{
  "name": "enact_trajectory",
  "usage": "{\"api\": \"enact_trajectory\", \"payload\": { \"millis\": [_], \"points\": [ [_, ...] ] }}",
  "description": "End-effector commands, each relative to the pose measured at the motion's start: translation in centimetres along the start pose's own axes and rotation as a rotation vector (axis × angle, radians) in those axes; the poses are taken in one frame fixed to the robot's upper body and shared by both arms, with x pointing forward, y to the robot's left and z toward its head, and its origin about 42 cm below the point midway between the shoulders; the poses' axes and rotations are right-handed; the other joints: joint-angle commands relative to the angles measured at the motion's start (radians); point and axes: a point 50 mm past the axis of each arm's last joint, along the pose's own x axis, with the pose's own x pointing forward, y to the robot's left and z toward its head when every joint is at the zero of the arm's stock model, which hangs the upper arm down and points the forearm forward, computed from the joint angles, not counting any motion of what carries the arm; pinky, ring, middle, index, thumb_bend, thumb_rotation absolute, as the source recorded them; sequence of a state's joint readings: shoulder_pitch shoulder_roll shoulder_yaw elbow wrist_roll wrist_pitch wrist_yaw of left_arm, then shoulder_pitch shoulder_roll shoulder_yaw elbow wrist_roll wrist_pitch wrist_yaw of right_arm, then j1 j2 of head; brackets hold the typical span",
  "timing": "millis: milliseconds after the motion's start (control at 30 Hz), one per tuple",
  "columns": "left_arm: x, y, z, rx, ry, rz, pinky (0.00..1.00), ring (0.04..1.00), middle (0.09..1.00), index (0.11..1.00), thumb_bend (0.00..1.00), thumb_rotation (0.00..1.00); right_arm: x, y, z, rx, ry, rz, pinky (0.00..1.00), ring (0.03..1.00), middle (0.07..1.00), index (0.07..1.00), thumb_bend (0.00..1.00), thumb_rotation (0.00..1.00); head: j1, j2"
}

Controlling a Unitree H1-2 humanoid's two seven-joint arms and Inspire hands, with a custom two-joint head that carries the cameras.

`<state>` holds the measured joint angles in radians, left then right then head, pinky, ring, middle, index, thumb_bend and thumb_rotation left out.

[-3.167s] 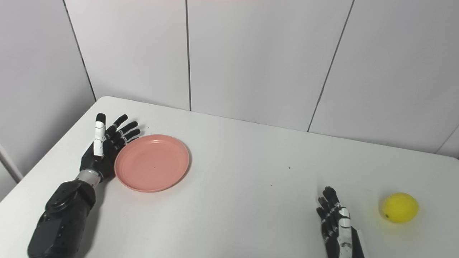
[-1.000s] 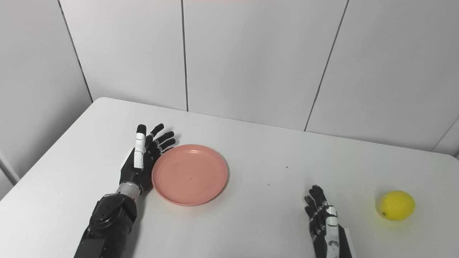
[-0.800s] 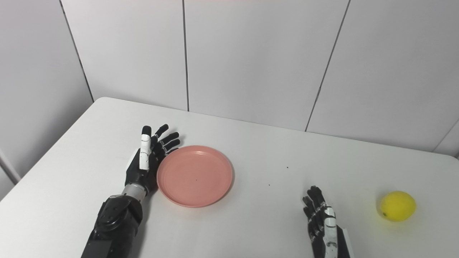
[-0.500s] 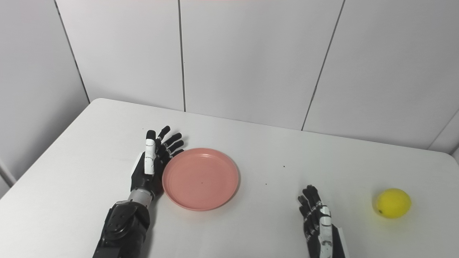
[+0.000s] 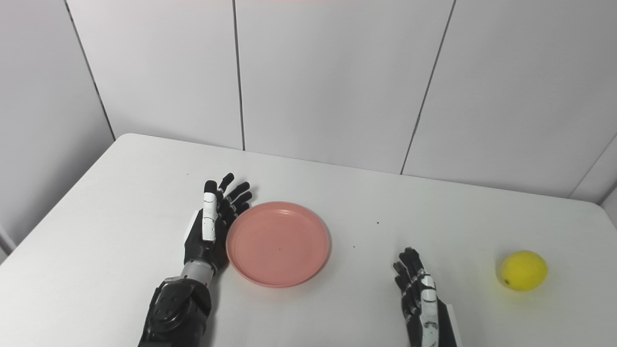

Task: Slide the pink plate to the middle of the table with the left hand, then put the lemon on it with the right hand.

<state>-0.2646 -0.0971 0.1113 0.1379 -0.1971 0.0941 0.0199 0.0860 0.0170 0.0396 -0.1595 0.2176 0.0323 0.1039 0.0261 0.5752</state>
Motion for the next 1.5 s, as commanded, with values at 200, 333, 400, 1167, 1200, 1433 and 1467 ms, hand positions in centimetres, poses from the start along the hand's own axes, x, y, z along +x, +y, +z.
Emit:
{"api": "enact_trajectory", "payload": {
  "millis": [200, 333, 400, 1167, 1200, 1433, 1467],
  "points": [
    [-0.7, -0.9, -1.4, 0.004, 0.057, -0.022, 0.90, 0.880, 0.860, 0.919, 0.83, 0.97, -0.1, 0.6, -0.3, 0.008, 0.030, 0.007, 0.99, 0.941, 0.939, 0.920, 0.76, 0.98, -0.009, 0.003],
    [-0.5, -1.4, -1.5, -0.012, 0.067, -0.029, 0.89, 0.879, 0.862, 0.924, 0.82, 0.97, -0.1, 0.7, -0.3, 0.007, 0.030, 0.009, 0.99, 0.941, 0.941, 0.923, 0.76, 0.98, -0.016, 0.006],
    [-0.5, -1.5, -1.4, -0.017, 0.069, -0.032, 0.90, 0.883, 0.867, 0.931, 0.82, 0.97, -0.1, 0.8, -0.3, 0.006, 0.030, 0.009, 0.99, 0.940, 0.939, 0.926, 0.76, 0.98, -0.020, 0.007],
    [-0.7, -3.2, -1.3, -0.027, 0.068, -0.082, 0.92, 0.886, 0.876, 0.939, 0.78, 0.93, 0.7, 2.7, -0.8, 0.004, -0.047, -0.092, 0.96, 0.920, 0.921, 0.887, 0.74, 0.88, -0.155, 0.030],
    [-0.6, -3.2, -1.3, -0.026, 0.068, -0.082, 0.92, 0.887, 0.877, 0.939, 0.77, 0.94, 0.8, 2.9, -0.8, 0.006, -0.070, -0.124, 0.96, 0.919, 0.918, 0.883, 0.74, 0.87, -0.179, 0.034],
    [-0.5, -2.6, -1.1, -0.023, 0.082, -0.093, 0.94, 0.891, 0.881, 0.948, 0.79, 0.95, 1.2, 4.1, -0.9, -0.008, -0.118, -0.218, 1.00, 0.941, 0.955, 0.906, 0.74, 0.86, -0.246, 0.047],
    [-0.5, -2.5, -1.2, -0.028, 0.083, -0.095, 0.94, 0.892, 0.883, 0.949, 0.79, 0.95, 1.3, 4.3, -0.8, -0.012, -0.124, -0.224, 1.00, 0.943, 0.955, 0.908, 0.73, 0.86, -0.246, 0.047]
  ]
}}
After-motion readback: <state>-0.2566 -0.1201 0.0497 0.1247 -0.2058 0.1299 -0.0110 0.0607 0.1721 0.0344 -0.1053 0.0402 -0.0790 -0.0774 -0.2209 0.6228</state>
